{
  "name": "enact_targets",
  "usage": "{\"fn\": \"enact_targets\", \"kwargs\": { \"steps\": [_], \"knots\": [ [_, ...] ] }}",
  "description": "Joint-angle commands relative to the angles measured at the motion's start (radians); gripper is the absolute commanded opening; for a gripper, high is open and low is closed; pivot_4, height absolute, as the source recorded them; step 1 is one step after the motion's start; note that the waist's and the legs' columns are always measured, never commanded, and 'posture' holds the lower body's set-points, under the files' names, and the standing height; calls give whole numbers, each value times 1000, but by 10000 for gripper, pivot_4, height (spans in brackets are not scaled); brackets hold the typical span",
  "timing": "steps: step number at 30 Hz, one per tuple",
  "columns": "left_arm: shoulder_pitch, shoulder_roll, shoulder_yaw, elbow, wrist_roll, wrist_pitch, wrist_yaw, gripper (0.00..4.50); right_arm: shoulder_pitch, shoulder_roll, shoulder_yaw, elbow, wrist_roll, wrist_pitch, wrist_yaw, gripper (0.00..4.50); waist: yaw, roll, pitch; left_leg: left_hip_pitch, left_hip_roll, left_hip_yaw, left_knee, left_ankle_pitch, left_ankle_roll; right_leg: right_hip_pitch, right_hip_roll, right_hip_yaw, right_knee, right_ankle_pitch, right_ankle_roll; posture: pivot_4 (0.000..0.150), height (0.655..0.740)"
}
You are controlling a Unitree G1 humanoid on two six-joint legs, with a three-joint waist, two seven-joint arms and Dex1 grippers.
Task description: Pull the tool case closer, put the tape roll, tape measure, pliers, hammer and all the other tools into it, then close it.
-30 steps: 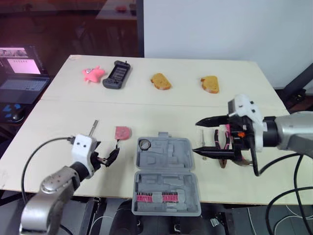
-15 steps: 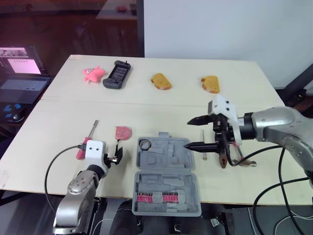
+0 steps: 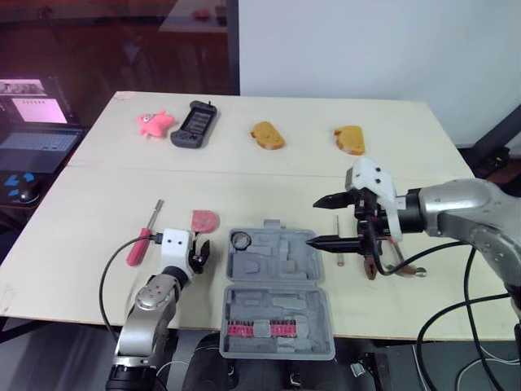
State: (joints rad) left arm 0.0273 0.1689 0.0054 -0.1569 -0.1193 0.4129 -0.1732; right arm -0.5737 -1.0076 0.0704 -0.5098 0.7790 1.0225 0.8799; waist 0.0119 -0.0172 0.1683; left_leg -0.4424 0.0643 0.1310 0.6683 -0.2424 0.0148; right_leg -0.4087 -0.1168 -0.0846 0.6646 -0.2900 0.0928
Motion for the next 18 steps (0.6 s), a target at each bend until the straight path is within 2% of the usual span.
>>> {"fn": "enact_targets", "kwargs": {
  "steps": [1,12,15,17,18],
  "knots": [
    [-13,-8,-4,-4,5,-10,2,20665,-12,-15,-37,-25,-1,4,3,45000,-1,0,0,0,0,0,0,0,0,0,0,0,0,0,0,1500,7188],
    [-46,-14,0,67,39,-60,22,20665,-16,-15,-36,-20,-19,5,13,45000,0,0,0,0,0,0,0,0,0,0,0,0,0,0,0,1500,7188],
    [-50,-16,-1,79,39,-75,14,11822,-13,-22,-37,-19,-26,5,19,45000,0,0,0,0,0,0,0,0,0,0,0,0,0,0,0,1500,7188],
    [-49,-20,1,80,36,-81,9,1772,-11,-23,-38,-18,-30,5,20,45000,0,0,0,0,0,0,0,0,0,0,0,0,0,0,0,1500,7188],
    [-44,-19,3,76,33,-83,5,527,-9,-22,-38,-18,-31,5,19,45000,0,0,0,0,0,0,0,0,0,0,0,0,0,0,0,1500,7188]
  ]
}}
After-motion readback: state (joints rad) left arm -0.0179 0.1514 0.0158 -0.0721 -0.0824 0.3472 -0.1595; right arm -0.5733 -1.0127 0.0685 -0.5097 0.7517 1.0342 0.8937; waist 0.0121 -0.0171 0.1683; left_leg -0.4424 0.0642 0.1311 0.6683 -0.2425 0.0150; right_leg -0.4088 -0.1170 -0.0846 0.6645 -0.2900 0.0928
